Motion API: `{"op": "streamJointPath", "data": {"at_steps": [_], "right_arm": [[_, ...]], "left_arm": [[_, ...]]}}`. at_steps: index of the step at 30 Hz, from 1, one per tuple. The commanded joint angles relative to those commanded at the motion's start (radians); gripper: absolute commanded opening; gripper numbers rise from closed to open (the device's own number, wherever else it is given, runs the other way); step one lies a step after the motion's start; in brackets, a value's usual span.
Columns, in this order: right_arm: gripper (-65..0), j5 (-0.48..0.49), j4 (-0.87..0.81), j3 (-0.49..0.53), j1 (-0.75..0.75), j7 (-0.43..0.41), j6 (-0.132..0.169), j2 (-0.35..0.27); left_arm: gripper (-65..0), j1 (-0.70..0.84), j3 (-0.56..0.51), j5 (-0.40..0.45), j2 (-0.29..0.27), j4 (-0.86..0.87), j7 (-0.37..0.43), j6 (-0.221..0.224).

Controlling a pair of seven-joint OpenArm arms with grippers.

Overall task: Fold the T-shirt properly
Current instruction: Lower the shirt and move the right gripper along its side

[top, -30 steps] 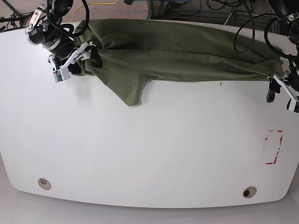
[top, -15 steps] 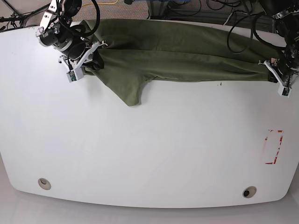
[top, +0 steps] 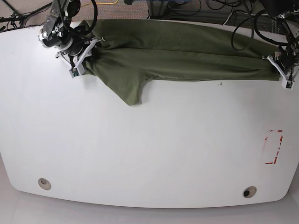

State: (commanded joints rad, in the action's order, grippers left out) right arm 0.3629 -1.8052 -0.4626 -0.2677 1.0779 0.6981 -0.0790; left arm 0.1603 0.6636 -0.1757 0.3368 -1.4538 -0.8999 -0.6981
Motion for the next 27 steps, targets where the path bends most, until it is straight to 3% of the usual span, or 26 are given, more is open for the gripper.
{"op": "streamJointPath", "data": {"at_steps": [13,21,27], "right_arm": [[-56.3,-0.069,0.308,0.008,0.218,-0.078,0.0,-0.12],[-56.3,-0.092,0.514,0.031,0.338,-0.172,0.0,-0.187],[-56.3,-0.138,0.621,0.071,0.42,-0.23,0.0,-0.226]], "left_arm": [[-65.0,-0.017,-0.003,0.002,-0.044,0.002,0.0,0.0],[-65.0,-0.057,-0.041,0.003,-0.048,0.009,0.0,0.0],[-65.0,-0.069,-0.044,0.003,-0.08,0.008,0.0,0.047]]}}
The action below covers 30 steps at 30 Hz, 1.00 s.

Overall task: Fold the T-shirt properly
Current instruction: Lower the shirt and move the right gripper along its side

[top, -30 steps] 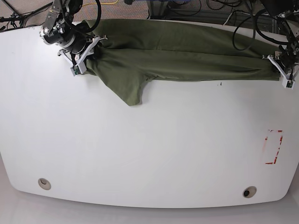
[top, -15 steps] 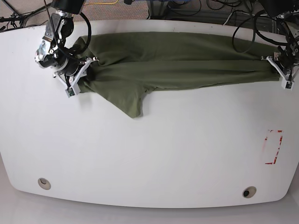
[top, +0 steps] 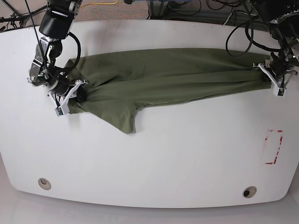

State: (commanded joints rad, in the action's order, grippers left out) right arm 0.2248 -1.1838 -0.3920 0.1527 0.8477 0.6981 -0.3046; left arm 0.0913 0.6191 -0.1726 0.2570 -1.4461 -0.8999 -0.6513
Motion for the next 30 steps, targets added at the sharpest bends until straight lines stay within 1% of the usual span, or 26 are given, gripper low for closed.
{"op": "streamJointPath", "data": {"at_steps": [4,9,10,11,14,16,17,18,21,23,24,26,30], "right_arm": [[-56.3,0.018,-0.014,-0.002,0.017,0.026,0.0,-0.012],[-55.8,0.069,-0.133,-0.002,0.014,0.084,0.0,-0.018],[-54.1,0.083,-0.175,-0.002,0.015,0.103,0.0,-0.018],[-52.0,0.091,-0.195,-0.002,0.017,0.112,0.0,-0.015],[-42.8,0.101,-0.247,-0.002,0.023,0.132,0.0,-0.012],[-33.9,0.101,-0.272,0.005,0.041,0.135,0.0,-0.002],[-30.1,0.094,-0.273,0.005,0.052,0.135,0.0,0.012],[-24.9,0.091,-0.269,0.005,0.064,0.135,0.0,0.028],[-15.2,0.075,-0.247,0.006,0.092,0.13,0.0,0.048],[-13.2,0.055,-0.216,0.009,0.117,0.126,0.0,0.057],[-13.6,0.051,-0.206,0.014,0.127,0.123,0.0,0.063],[-15.5,0.025,-0.158,0.044,0.164,0.089,0.0,0.084],[-18.4,-0.003,-0.06,0.081,0.207,0.038,0.0,0.089]], "left_arm": [[-65.0,-0.028,-0.014,0.0,-0.002,0.0,-0.003,-0.002],[-65.0,-0.032,-0.025,0.0,0.0,0.0,-0.003,-0.002],[-65.0,-0.034,-0.025,0.0,0.0,0.0,-0.003,-0.002],[-65.0,-0.034,-0.025,0.0,0.0,0.0,-0.003,-0.002],[-65.0,-0.035,-0.025,0.0,0.0,0.0,-0.003,-0.002],[-65.0,-0.035,-0.026,0.0,0.0,0.0,-0.003,-0.002],[-65.0,-0.035,-0.026,0.0,0.0,0.0,-0.003,-0.002],[-65.0,-0.035,-0.026,0.0,0.0,0.0,-0.003,-0.002],[-65.0,-0.035,-0.026,0.0,0.0,0.0,-0.003,-0.002],[-65.0,-0.035,-0.028,0.0,0.0,0.0,-0.003,-0.002],[-65.0,-0.035,-0.028,0.0,0.0,-0.002,-0.003,-0.002],[-65.0,-0.035,-0.048,0.0,0.0,0.0,-0.003,-0.002],[-65.0,-0.035,-0.06,0.0,0.0,-0.003,-0.003,-0.002]]}}
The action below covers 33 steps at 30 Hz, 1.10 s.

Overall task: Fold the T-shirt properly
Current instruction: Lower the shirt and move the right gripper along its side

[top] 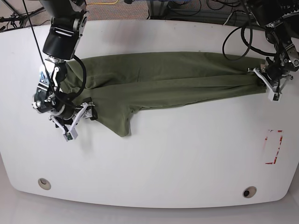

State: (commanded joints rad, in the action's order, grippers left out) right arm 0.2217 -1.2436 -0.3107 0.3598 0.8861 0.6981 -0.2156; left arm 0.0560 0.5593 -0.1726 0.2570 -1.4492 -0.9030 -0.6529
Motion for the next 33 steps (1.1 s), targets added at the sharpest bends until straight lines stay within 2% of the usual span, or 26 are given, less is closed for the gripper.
{"op": "streamJointPath", "data": {"at_steps": [9,14,18,23,26,28,29,31,32,33], "right_arm": [[-19.0,0.0,0.173,0.055,0.072,-0.101,0.0,0.003],[-19.0,0.0,0.221,0.084,0.078,-0.107,0.0,0.006],[-19.0,-0.009,0.224,0.087,0.078,-0.11,0.0,0.04],[-20.9,-0.003,0.224,0.089,0.078,-0.12,0.0,0.052],[-30.8,-0.002,0.224,0.089,0.078,-0.121,0.0,0.055],[-40.7,-0.002,0.224,0.089,0.08,-0.121,0.0,0.066],[-50.1,-0.002,0.219,0.091,0.08,-0.121,0.0,0.071],[-61.0,-0.002,0.218,0.091,0.084,-0.121,0.0,0.074],[-65.0,-0.002,0.218,0.091,0.094,-0.121,0.0,0.074],[-65.0,-0.002,0.218,0.091,0.098,-0.121,0.0,0.074]], "left_arm": [[-65.0,0.0,-0.003,0.0,0.0,0.002,0.0,0.0],[-65.0,0.0,-0.003,0.0,0.0,0.002,0.0,0.0],[-65.0,0.0,-0.003,0.0,0.0,0.003,0.0,0.0],[-65.0,0.0,-0.003,0.0,0.0,0.003,0.0,0.0],[-65.0,0.0,-0.003,0.0,0.0,0.003,0.0,0.0],[-65.0,0.0,-0.003,0.0,0.0,0.003,0.0,0.0],[-65.0,0.0,-0.003,0.0,0.0,0.005,0.0,0.0],[-65.0,0.0,-0.003,0.0,0.0,0.005,0.0,0.0],[-65.0,0.0,-0.003,0.0,0.0,0.005,0.0,0.0],[-65.0,0.0,-0.003,0.0,0.0,0.005,0.0,0.0]]}}
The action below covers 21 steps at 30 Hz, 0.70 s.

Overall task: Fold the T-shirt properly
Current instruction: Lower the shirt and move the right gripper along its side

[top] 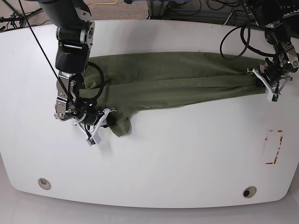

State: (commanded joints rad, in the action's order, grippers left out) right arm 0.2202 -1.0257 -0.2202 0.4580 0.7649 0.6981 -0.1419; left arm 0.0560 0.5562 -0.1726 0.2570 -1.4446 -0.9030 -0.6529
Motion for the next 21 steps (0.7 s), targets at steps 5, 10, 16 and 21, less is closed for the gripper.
{"op": "streamJointPath", "data": {"at_steps": [5,10,16,21], "right_arm": [[-64.2,0.003,-0.069,-0.025,0.005,0.017,0.0,0.0],[-64.8,0.023,-0.256,-0.087,-0.037,0.141,0.0,0.003],[-64.8,0.129,-0.477,-0.107,-0.123,0.295,0.0,0.002],[-64.2,0.229,-0.657,-0.107,-0.236,0.384,0.0,0.0]], "left_arm": [[-65.0,0.0,0.0,0.0,0.0,0.0,0.0,0.0],[-65.0,0.0,-0.002,0.0,0.0,0.0,0.0,0.0],[-65.0,0.0,-0.002,0.0,0.0,0.0,0.0,0.0],[-65.0,0.0,-0.002,0.0,0.0,0.002,0.0,0.0]]}}
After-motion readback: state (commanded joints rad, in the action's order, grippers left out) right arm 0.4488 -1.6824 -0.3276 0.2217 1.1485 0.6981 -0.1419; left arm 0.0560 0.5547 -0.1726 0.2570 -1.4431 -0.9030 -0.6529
